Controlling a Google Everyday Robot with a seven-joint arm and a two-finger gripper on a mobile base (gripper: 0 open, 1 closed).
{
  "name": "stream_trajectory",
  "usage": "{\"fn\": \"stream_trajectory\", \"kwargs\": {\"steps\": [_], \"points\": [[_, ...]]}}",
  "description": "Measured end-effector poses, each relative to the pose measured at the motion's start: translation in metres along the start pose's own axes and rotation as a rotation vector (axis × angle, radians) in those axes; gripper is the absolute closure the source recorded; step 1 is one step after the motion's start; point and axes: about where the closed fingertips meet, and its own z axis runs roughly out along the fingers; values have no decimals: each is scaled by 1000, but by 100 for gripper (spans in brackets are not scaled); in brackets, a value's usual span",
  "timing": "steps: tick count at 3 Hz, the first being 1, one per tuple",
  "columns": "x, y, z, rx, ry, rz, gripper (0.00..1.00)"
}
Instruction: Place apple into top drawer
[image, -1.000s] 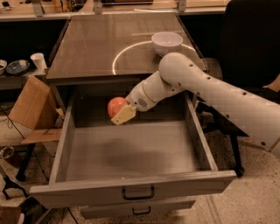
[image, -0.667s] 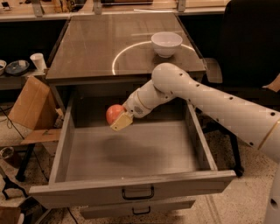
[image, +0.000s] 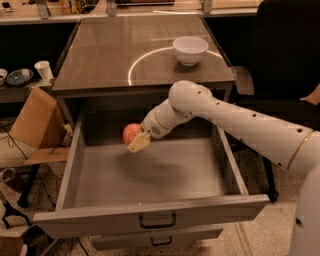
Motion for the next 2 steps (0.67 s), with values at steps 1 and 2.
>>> {"fn": "stream_trajectory", "kwargs": {"steps": [1, 2], "points": [[6, -5, 8, -5, 23, 10, 12], [7, -5, 9, -6, 25, 11, 0]]}}
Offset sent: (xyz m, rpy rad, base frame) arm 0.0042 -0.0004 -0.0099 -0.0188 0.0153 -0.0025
